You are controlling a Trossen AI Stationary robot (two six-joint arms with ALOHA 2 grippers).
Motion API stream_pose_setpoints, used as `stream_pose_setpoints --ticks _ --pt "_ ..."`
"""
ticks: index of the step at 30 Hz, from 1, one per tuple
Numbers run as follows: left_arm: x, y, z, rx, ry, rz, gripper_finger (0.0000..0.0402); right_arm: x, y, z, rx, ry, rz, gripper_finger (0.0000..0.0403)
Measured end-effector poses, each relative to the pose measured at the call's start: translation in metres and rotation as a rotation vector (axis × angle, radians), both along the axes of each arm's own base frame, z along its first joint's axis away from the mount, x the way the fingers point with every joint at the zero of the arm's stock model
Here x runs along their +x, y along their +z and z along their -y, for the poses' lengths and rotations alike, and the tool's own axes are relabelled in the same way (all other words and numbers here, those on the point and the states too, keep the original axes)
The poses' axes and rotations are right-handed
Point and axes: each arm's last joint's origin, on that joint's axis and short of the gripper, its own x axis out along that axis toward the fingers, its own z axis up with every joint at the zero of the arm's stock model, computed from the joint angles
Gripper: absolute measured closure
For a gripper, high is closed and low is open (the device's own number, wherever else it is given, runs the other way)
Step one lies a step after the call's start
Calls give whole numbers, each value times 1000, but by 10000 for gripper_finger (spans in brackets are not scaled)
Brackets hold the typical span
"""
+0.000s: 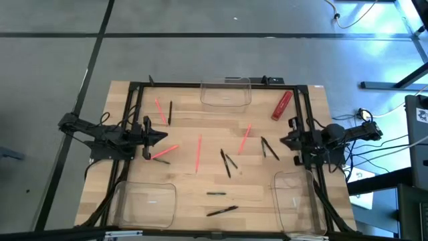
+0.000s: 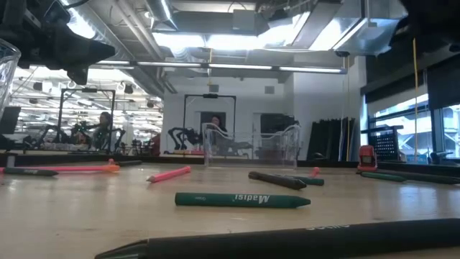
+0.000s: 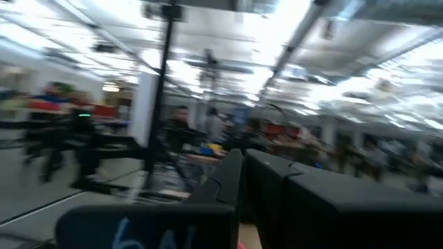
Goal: Sort crayons/erasers/pens/pencils in bins
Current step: Put the pink colored pencil into the bottom left transparent bin
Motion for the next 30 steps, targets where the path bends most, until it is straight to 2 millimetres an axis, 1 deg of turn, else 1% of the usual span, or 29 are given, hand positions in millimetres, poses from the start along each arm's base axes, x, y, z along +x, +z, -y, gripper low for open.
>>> stream_pose_setpoints --ticks 3,10,15,17,19,20,22,26,27,30 --pt "0 0 0 0 -1 0 401 0 0 1 23 -24 -5 379" --pt "0 0 0 0 0 0 401 0 1 1 -39 -63 9 379" --pt "0 0 0 4 0 -1 401 -1 1 6 -42 -236 2 379" --pt "0 0 0 76 8 -15 401 -1 1 8 -34 -302 -12 379" --pt "0 2 -1 194 40 -22 401 -1 1 9 -35 -348 -23 379" --pt "-1 6 -1 234 56 1 401 -1 1 10 -38 -367 -27 379" --pt "-4 20 -2 293 79 44 401 -1 0 11 -31 -402 -34 379" --pt "-17 60 -7 334 118 81 401 -1 0 12 -38 -456 -47 379" --pt "-21 71 -8 337 118 76 401 -1 0 12 -46 -465 -50 379" --pt "-27 96 -11 360 112 11 401 -1 0 13 -44 -486 -55 379"
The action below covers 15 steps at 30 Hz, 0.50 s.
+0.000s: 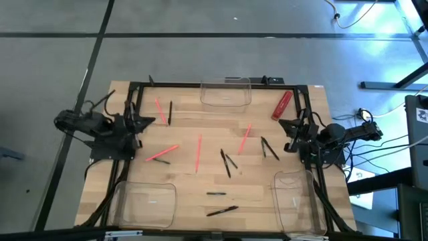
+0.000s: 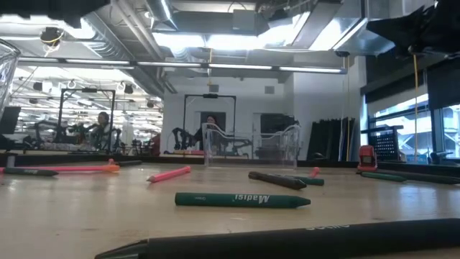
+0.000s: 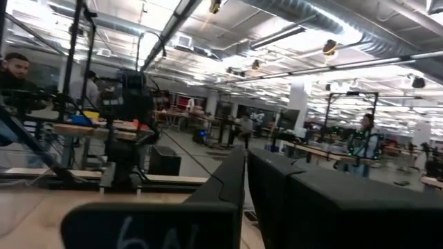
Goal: Sort crayons/erasers/pens/pencils in bins
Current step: Put the pink colored pencil into the bottom left transparent bin
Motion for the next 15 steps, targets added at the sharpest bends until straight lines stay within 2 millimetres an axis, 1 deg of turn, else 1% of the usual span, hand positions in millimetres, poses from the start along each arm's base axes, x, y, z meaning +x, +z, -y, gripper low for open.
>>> stream_pose_setpoints --ticks 3,5,9,13,15 --pt "-3 29 -2 4 36 -49 401 0 0 0 4 -7 -1 379" --pt "-1 45 -2 1 70 -106 401 0 0 0 4 -7 -2 379" --pt "11 73 0 -20 170 -245 401 0 -1 0 2 -7 -11 379" --pt "27 98 1 -139 337 -277 401 0 -1 0 2 -6 -15 379" --pt "31 108 0 -179 390 -310 401 1 -2 0 -1 -6 -27 379"
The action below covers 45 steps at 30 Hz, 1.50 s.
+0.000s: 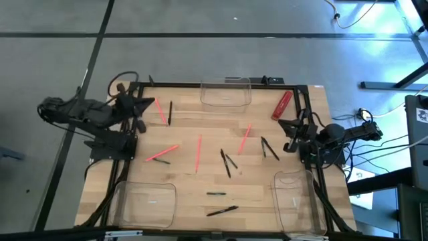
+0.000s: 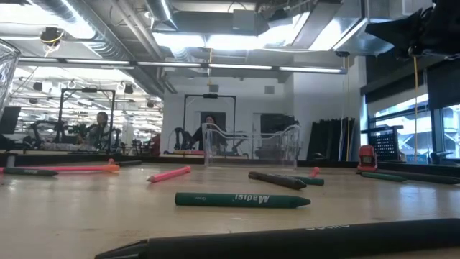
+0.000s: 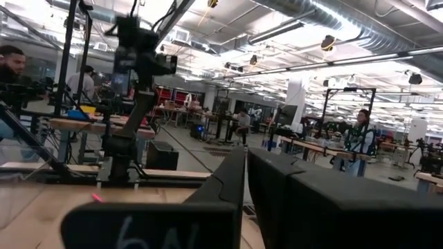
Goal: Sort crayons/erasers/pens/pencils in bins
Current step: Put the pink colored pencil into the bottom left transparent bin
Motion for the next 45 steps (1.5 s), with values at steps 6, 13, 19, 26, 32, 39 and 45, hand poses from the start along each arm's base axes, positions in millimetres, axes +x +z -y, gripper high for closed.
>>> stream_pose_setpoints --ticks 6,13,19,26,32,39,45 --pt "11 3 -2 -192 -43 -190 401 1 -2 0 56 23 -2 379" --pt "24 -11 -7 -419 12 -284 401 -2 23 0 108 47 -101 379" --pt "32 -15 -7 -459 13 -311 401 9 52 -5 228 153 -257 379" --pt "34 -13 -7 -464 10 -282 401 41 79 -16 389 224 -480 379" --pt "36 -14 -6 -495 -12 -297 401 74 94 -28 419 272 -596 379" --pt "55 -26 -1 -535 -93 -443 401 104 101 -40 420 371 -684 379" --pt "79 -46 3 -574 -109 -624 401 115 99 -45 420 388 -728 379"
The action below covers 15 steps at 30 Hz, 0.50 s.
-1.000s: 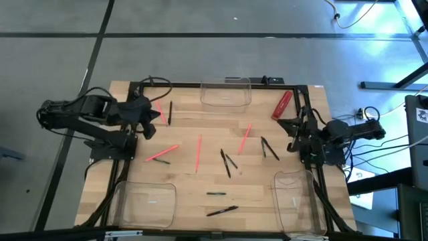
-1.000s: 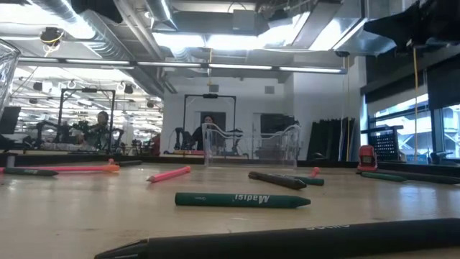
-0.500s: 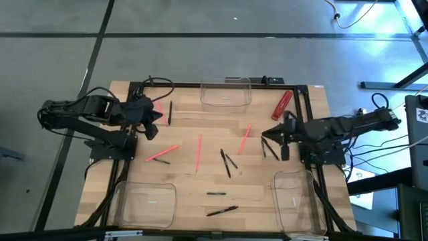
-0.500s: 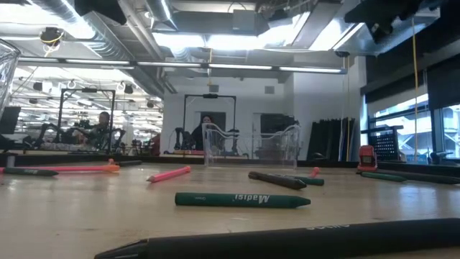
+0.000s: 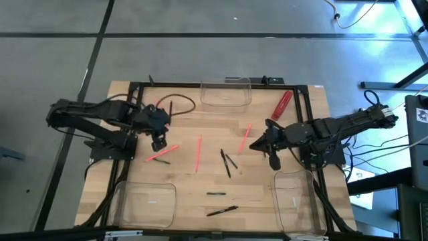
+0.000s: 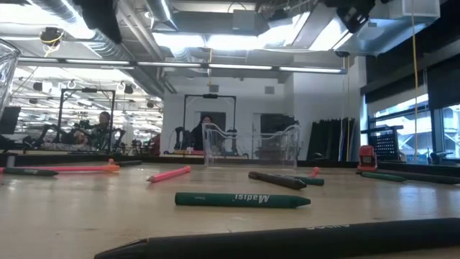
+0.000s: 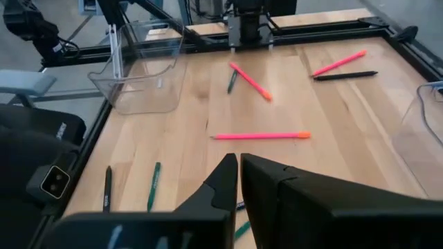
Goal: Sort crayons/erasers/pens/pencils in bins
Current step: Put the pink colored pencil into the bottom left transparent bin
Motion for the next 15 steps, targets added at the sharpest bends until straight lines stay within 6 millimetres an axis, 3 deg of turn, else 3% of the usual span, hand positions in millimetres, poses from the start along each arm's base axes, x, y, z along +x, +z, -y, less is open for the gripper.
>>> stream_pose_setpoints --ticks 9,15 --pt "15 -14 4 -51 -99 -109 399 1 -2 -6 2 22 -9 379" --pt "18 -17 4 -49 -93 -133 374 1 -1 -6 27 11 3 379"
